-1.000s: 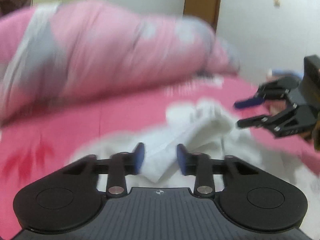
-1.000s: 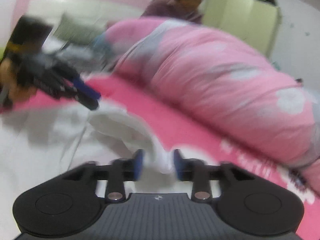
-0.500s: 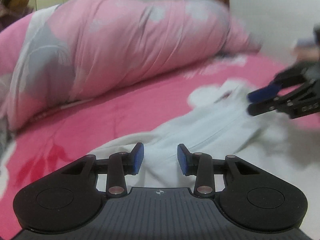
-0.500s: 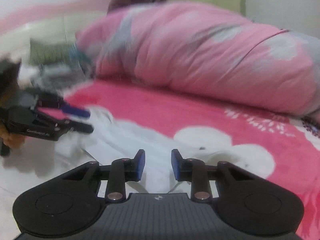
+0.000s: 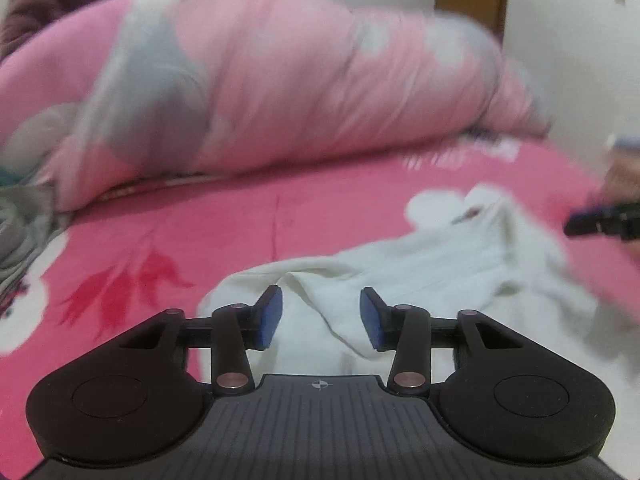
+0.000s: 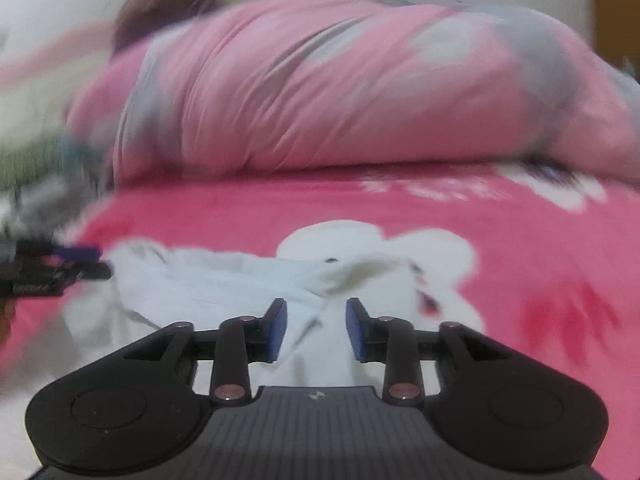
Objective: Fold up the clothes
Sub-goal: 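Lower the folded shirt onto the bedspread and open both grippers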
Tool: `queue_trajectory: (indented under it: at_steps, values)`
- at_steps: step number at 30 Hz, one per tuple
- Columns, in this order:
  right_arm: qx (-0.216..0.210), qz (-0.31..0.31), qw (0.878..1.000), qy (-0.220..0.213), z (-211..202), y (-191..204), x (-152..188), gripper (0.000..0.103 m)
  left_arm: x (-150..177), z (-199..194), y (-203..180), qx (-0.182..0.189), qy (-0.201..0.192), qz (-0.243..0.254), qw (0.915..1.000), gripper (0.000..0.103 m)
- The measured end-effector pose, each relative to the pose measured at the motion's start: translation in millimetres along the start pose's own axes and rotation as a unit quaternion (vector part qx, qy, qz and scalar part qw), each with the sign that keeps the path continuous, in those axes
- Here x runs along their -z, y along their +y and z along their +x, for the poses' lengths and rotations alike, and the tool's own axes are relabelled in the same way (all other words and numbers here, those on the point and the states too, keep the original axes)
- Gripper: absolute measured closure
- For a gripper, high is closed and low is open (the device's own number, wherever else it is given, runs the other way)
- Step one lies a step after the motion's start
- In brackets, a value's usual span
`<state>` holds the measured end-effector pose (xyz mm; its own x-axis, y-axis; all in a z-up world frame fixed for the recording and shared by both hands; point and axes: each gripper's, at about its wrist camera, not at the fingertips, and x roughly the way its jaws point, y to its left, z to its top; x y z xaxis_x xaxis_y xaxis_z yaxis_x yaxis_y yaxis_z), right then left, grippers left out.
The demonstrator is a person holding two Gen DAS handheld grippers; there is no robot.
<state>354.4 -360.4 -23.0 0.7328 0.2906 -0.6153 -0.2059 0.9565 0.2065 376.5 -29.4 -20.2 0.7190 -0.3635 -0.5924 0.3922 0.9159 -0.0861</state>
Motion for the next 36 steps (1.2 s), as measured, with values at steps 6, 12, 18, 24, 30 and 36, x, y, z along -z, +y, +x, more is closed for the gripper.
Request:
queue_trajectory:
  at_steps: [6, 12, 18, 24, 30, 36]
  values:
    - [-0.027, 0.113, 0.993, -0.023, -140.6, -36.5, 52.1, 0.063, 31.5, -147.4, -12.0, -0.007, 0.000, -0.028, 0.9996, 0.044]
    - [-0.021, 0.158, 0.986, -0.040, -237.9, -34.0, 126.0, 0.051, 102.9, -245.5, -20.4, -0.021, 0.013, -0.065, 0.9975, 0.034]
    - [-0.007, 0.218, 0.976, 0.018, -266.0, -34.6, 192.2, 0.040, 174.1, -273.8, -11.6, 0.027, 0.015, -0.158, 0.9870, 0.018]
    - [0.020, 0.245, 0.968, 0.047, -271.0, -33.3, 231.1, 0.040, 225.0, -265.2, -15.6, 0.024, 0.030, -0.201, 0.9788, 0.024]
    - [0.003, 0.280, 0.959, 0.039, -265.9, -49.4, 237.7, 0.040, 248.9, -246.4, -25.8, 0.025, 0.043, -0.202, 0.9782, 0.044]
    - [-0.024, 0.345, 0.937, 0.053, -245.7, -71.8, 243.4, 0.040, 248.0, -237.5, -26.0, 0.032, 0.033, -0.212, 0.9763, 0.050]
